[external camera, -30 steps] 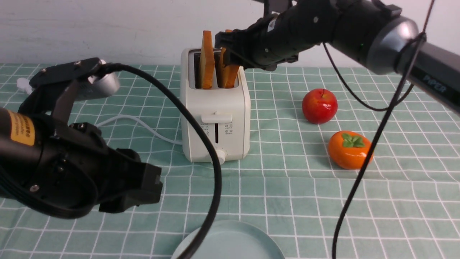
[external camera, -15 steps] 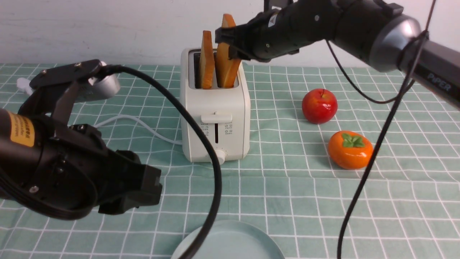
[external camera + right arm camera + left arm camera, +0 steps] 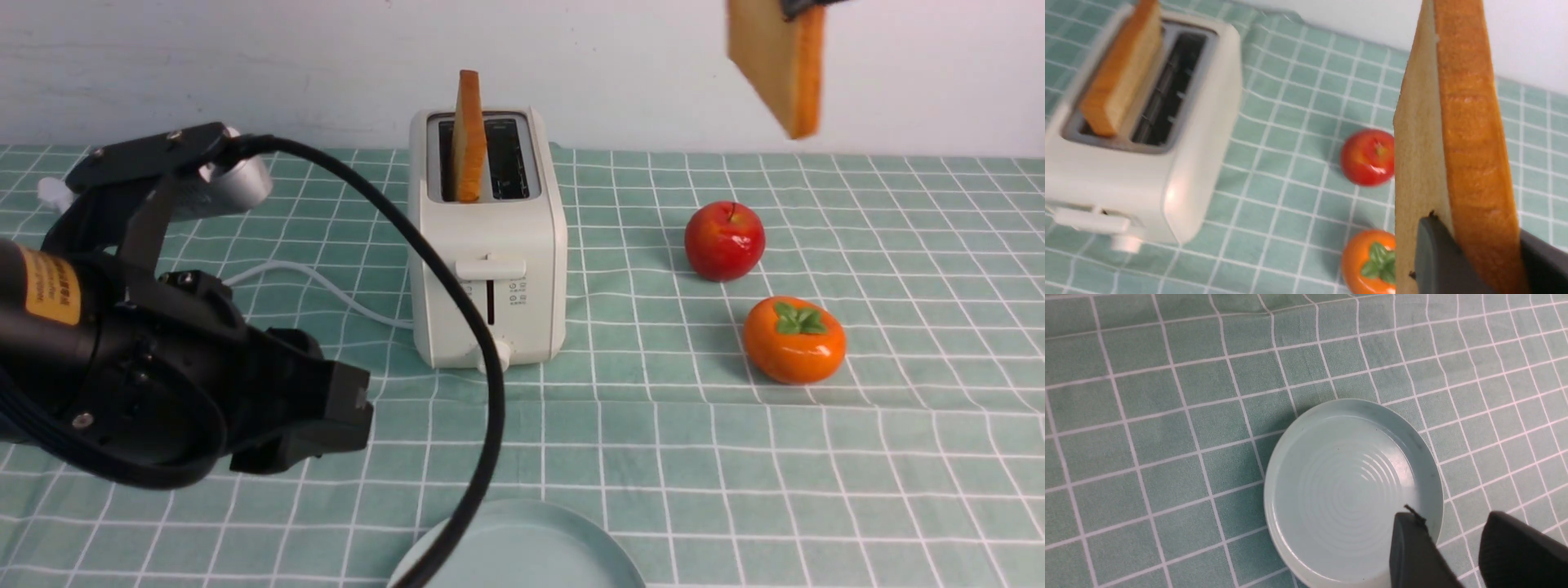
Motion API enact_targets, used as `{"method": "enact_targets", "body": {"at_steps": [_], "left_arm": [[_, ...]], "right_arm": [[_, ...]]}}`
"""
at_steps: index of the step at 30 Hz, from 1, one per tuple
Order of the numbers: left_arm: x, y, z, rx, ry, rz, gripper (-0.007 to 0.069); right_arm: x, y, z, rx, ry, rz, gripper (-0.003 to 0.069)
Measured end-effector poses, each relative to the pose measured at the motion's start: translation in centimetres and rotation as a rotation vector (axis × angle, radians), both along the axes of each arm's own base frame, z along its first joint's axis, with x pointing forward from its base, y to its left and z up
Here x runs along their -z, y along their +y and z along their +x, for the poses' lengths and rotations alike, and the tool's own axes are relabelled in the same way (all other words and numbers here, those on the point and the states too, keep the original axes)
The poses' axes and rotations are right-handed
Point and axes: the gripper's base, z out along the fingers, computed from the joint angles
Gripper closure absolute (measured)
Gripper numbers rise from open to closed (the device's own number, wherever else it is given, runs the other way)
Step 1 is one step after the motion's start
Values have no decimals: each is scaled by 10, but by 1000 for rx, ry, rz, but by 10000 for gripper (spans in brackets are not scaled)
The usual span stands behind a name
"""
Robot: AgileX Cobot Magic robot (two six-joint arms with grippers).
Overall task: Take toasted bread from bread machine on blue coffee table place on plate.
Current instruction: 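Grasp the toast slice in the toaster and pull it up out of the slot with the right gripper, then place the held slice of bread on top of the slice on the plate with the right gripper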
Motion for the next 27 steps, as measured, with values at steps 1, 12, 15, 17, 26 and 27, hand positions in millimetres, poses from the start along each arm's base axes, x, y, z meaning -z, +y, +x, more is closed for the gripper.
{"method": "enact_targets", "body": {"at_steps": [1,12,15,17,26,27], "left_arm": [[0,0,0,-1,-2,-1,386],[-1,0,1,-4,-12,-7,386],[-1,0,1,-4,-12,-7,386],[-1,0,1,-4,-12,-7,386],[-1,0,1,-4,-12,-7,386],[-1,0,1,-4,-12,-7,386]], "right_arm": [[1,-1,-1,8,11,0,534],[119,48,-28,-281,634,311,534],[148,56,-42,-393,766,388,534],[163,61,-50,-459,830,449,534],[207,74,-68,-610,815,764,534],[209,75,-70,-622,808,779,534]]}}
